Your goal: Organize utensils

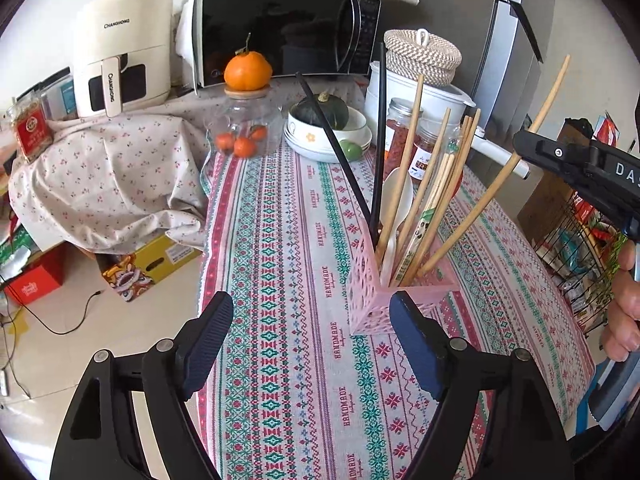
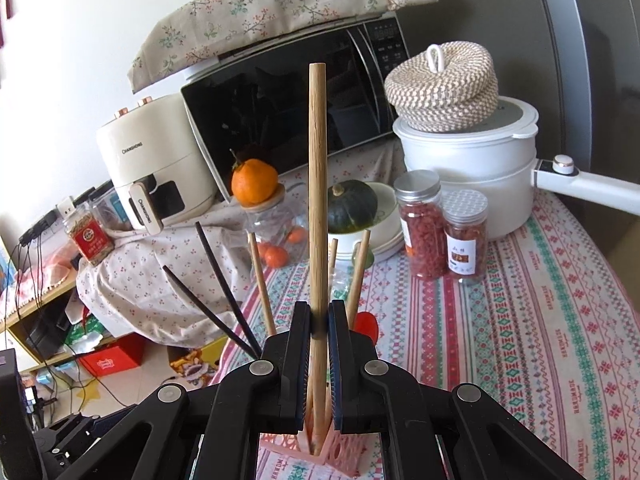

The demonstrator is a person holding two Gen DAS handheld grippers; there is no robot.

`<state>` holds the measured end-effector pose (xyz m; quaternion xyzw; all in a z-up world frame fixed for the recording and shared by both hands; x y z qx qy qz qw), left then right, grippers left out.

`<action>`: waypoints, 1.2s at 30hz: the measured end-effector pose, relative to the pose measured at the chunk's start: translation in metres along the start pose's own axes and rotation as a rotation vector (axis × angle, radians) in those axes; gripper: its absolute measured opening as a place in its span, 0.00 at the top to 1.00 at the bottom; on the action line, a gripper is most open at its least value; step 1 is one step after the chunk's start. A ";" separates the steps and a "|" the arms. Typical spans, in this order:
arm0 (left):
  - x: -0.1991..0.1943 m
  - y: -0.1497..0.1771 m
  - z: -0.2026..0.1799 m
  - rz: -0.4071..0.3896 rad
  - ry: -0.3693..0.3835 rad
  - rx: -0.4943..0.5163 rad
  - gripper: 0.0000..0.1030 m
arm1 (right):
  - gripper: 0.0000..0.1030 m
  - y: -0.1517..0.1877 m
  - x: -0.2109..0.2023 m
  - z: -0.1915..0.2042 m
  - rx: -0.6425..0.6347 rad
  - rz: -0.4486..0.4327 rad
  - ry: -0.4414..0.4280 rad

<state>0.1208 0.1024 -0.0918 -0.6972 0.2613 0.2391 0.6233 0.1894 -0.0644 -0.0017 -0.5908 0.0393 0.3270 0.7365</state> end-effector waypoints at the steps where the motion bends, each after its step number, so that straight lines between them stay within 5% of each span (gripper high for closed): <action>1: 0.000 0.000 0.001 -0.001 0.000 0.000 0.19 | 0.95 0.002 0.003 0.000 -0.001 0.007 0.002; 5: -0.001 0.001 0.000 0.009 -0.008 0.012 0.16 | 0.93 0.008 0.014 0.000 -0.002 0.035 0.010; 10: -0.002 0.006 -0.004 0.038 -0.025 0.033 0.14 | 0.60 0.011 0.014 -0.005 0.036 0.058 0.010; 22: -0.036 0.010 -0.029 0.025 -0.101 0.024 0.11 | 0.21 0.006 -0.040 -0.045 0.099 0.041 0.123; 31: -0.058 0.027 -0.065 0.045 -0.112 0.037 0.10 | 0.01 0.023 -0.097 -0.078 0.035 0.058 0.277; 36: -0.064 0.033 -0.086 0.034 -0.125 0.070 0.05 | 0.01 0.040 -0.127 -0.093 0.049 0.083 0.315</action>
Point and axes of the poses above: each gripper's, at about its wrist camera, not at the fingertips, and x roughly the way its jaws point, z to its left, y to its underside, the point moved 9 cm from there along x, roughly the way its jaws point, and after that the axes turned 5 degrees about -z, right-handed, at the moved point
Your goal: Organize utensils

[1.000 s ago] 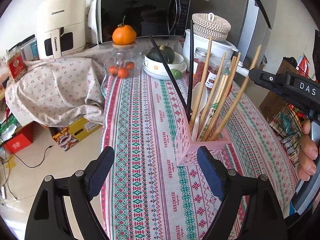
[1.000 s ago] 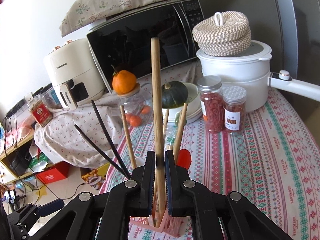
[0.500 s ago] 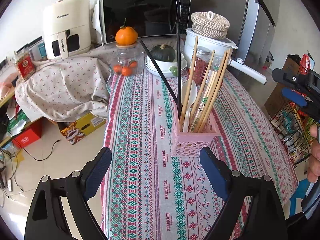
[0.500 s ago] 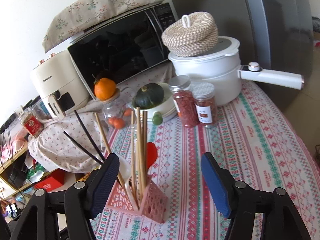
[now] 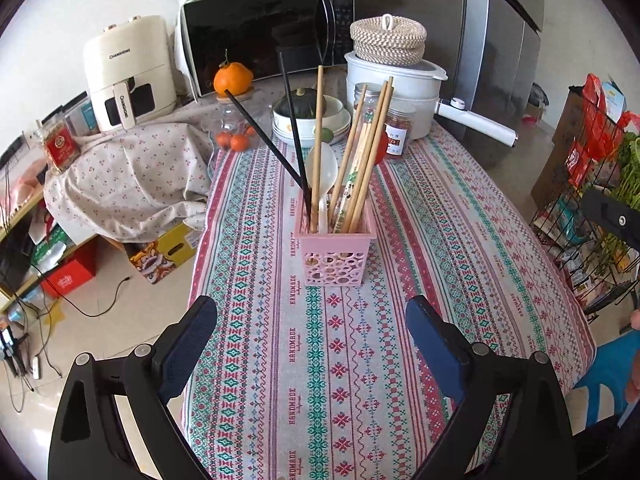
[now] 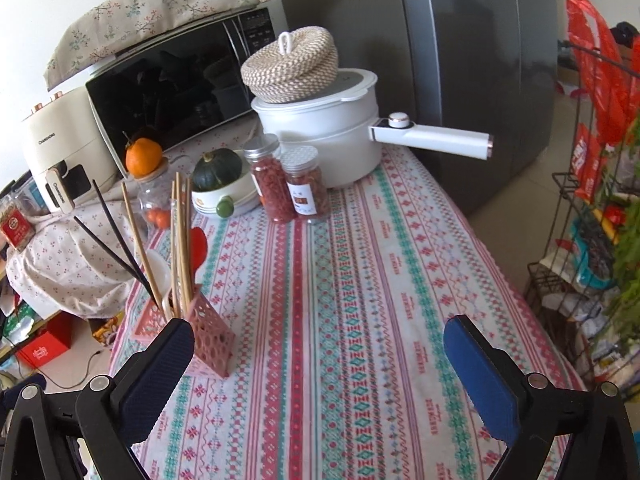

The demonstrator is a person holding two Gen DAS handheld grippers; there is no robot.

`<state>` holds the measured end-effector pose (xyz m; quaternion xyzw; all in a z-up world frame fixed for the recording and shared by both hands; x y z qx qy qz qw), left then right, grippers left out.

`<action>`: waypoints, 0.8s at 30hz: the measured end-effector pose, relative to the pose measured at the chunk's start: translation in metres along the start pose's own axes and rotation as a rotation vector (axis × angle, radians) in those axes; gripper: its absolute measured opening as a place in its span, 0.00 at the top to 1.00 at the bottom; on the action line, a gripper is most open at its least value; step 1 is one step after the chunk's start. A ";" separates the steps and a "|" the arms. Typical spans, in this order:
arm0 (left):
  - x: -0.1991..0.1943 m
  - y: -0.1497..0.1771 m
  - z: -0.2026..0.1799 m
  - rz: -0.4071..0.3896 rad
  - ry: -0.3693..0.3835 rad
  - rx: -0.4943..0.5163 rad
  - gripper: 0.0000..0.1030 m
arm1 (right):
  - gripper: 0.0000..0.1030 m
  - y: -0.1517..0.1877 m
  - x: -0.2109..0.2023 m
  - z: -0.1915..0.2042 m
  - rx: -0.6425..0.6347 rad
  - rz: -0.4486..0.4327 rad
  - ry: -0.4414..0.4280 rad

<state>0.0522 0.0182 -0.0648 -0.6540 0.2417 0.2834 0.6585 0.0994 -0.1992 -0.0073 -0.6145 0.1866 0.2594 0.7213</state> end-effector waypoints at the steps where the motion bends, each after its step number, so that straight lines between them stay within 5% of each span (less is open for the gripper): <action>1: -0.001 0.000 -0.004 -0.002 0.007 0.000 0.05 | 0.01 0.003 -0.004 -0.002 -0.012 0.000 0.017; 10: -0.010 -0.006 -0.016 -0.065 0.008 -0.009 0.00 | 0.01 0.005 -0.022 -0.003 -0.155 -0.075 0.113; 24: -0.007 -0.004 -0.017 -0.058 0.023 0.002 0.00 | 0.01 0.013 -0.011 0.008 -0.154 -0.030 0.072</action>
Point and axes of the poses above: each gripper's, at about its wrist camera, not at the fingertips, and x roughly the way its jaws point, z to its left, y to its underside, the point moved 9 cm from there along x, roughly the way its jaws point, and after that the axes turned 5 degrees about -z, right-handed, at the moved point
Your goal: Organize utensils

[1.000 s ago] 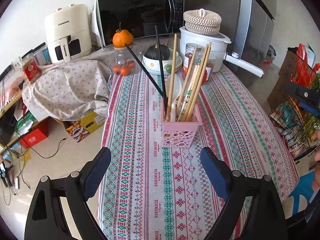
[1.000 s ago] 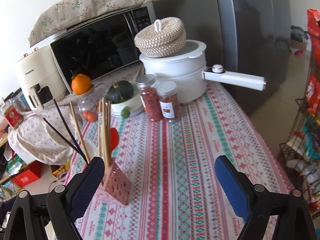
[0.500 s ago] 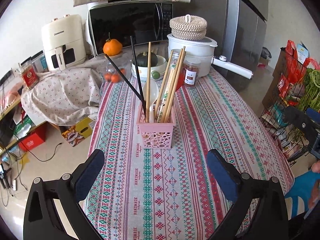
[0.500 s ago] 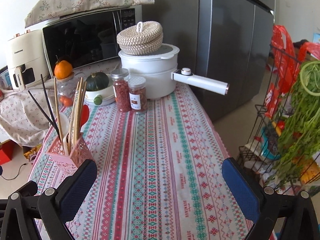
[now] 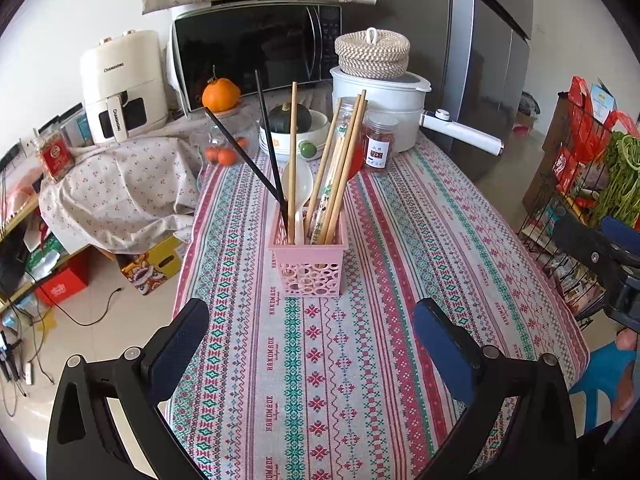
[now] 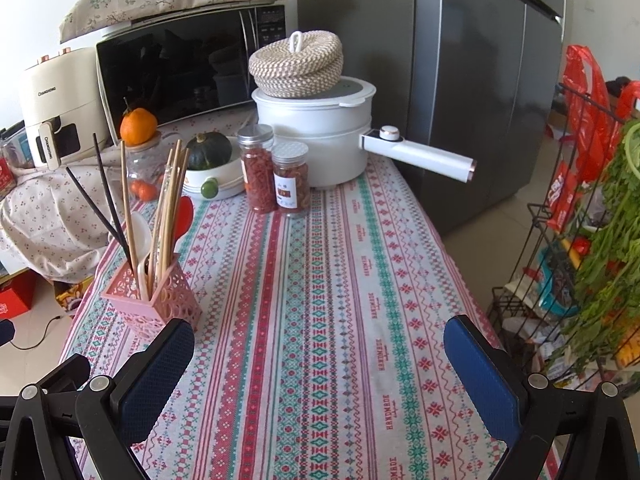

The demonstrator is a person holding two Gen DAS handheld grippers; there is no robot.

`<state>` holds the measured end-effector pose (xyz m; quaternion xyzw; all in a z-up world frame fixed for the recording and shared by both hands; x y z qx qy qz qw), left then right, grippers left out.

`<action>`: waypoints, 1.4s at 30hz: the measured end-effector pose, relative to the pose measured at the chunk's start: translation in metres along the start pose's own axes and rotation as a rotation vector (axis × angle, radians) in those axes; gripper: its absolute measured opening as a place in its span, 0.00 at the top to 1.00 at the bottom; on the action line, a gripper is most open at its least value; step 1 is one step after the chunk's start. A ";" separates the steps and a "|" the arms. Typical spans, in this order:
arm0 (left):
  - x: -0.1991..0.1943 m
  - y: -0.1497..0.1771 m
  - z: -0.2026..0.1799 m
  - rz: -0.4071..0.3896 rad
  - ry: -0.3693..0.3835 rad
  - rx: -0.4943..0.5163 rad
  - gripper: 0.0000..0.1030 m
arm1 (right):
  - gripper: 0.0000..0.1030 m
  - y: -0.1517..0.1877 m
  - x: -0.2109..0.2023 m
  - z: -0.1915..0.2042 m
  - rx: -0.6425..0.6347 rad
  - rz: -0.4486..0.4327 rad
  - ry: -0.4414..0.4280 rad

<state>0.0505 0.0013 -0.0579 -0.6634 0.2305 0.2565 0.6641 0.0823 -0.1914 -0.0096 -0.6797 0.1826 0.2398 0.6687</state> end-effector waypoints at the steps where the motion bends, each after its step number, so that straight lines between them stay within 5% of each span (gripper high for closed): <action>1: 0.000 0.000 0.000 0.000 0.002 0.001 0.00 | 0.01 0.000 0.000 0.001 -0.001 0.001 0.000; 42: -0.005 -0.001 -0.001 0.000 0.018 -0.017 0.00 | 0.01 0.008 0.006 0.007 0.014 0.037 -0.016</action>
Point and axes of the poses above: each gripper's, at about its wrist camera, not at the fingertips, and x roughly the way its jaws point, z to its left, y to its underside, the point moved 9 cm from there along x, roughly the way its jaws point, and after that the axes turned 5 degrees about -z, right-handed, at the moved point
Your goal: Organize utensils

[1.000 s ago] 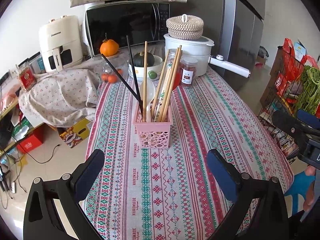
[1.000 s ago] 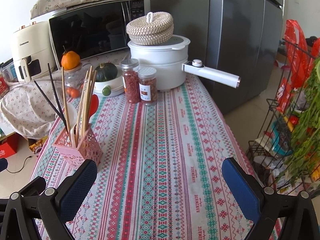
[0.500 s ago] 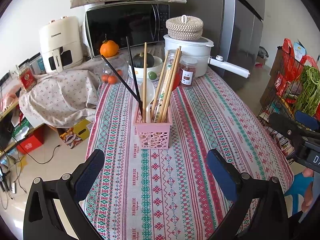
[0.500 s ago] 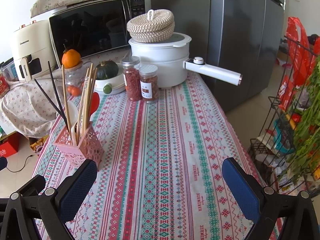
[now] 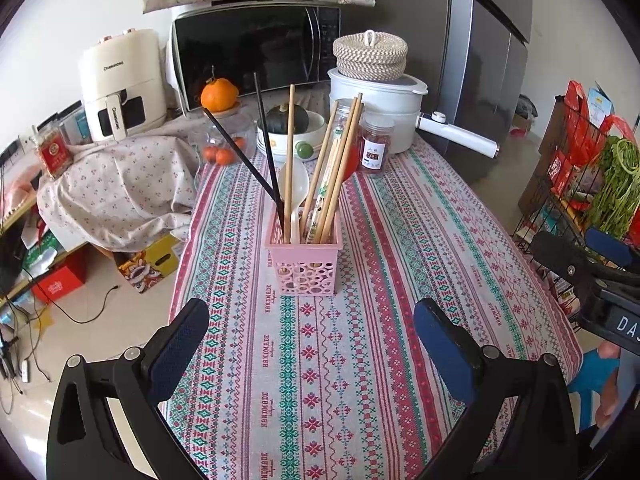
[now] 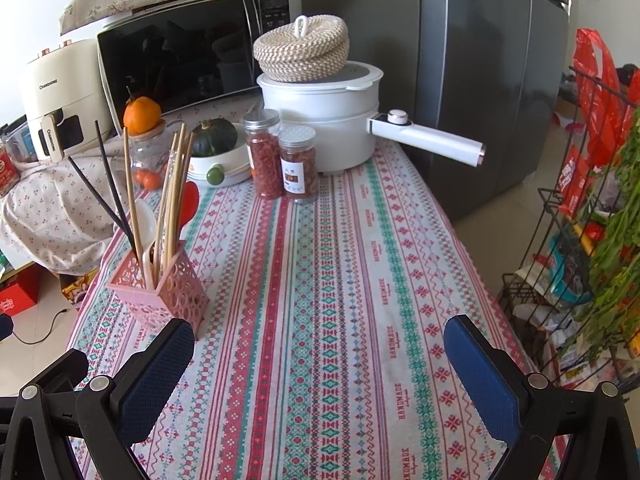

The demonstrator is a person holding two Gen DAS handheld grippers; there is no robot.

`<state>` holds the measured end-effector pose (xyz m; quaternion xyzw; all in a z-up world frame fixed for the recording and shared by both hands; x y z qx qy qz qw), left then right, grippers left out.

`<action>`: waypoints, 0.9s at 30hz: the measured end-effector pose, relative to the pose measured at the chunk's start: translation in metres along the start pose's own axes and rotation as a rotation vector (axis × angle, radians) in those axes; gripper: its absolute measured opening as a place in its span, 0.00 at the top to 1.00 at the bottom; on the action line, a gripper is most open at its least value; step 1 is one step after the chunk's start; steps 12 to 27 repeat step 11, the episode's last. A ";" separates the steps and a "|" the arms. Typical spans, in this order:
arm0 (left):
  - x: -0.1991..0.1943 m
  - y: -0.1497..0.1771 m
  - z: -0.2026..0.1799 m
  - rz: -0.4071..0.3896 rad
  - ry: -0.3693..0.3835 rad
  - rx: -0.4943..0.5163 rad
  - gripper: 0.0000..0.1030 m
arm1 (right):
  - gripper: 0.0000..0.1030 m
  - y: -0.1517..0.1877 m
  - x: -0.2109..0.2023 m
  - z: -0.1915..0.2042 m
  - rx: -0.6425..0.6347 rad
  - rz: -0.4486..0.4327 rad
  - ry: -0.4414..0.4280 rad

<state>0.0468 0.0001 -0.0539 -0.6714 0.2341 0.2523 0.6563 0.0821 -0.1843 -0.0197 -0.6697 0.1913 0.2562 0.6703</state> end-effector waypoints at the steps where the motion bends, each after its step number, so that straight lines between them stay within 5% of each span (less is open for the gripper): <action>1: -0.001 0.000 0.000 -0.001 0.001 -0.003 0.00 | 0.01 0.000 0.000 0.000 -0.001 0.000 0.000; 11: 0.004 0.000 0.002 -0.005 0.076 -0.071 0.00 | 0.01 0.003 0.002 -0.001 0.000 0.003 0.000; 27: 0.004 0.000 0.002 -0.005 0.076 -0.071 0.00 | 0.01 0.003 0.002 -0.001 0.000 0.003 0.000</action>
Point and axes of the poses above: each gripper's, at about its wrist camera, not at the fingertips, and x roughly the way its jaws point, z to its left, y to its underside, the point moved 9 cm from there along x, roughly the way its jaws point, and after that the axes turned 5 degrees about -z, right-handed, at the moved point
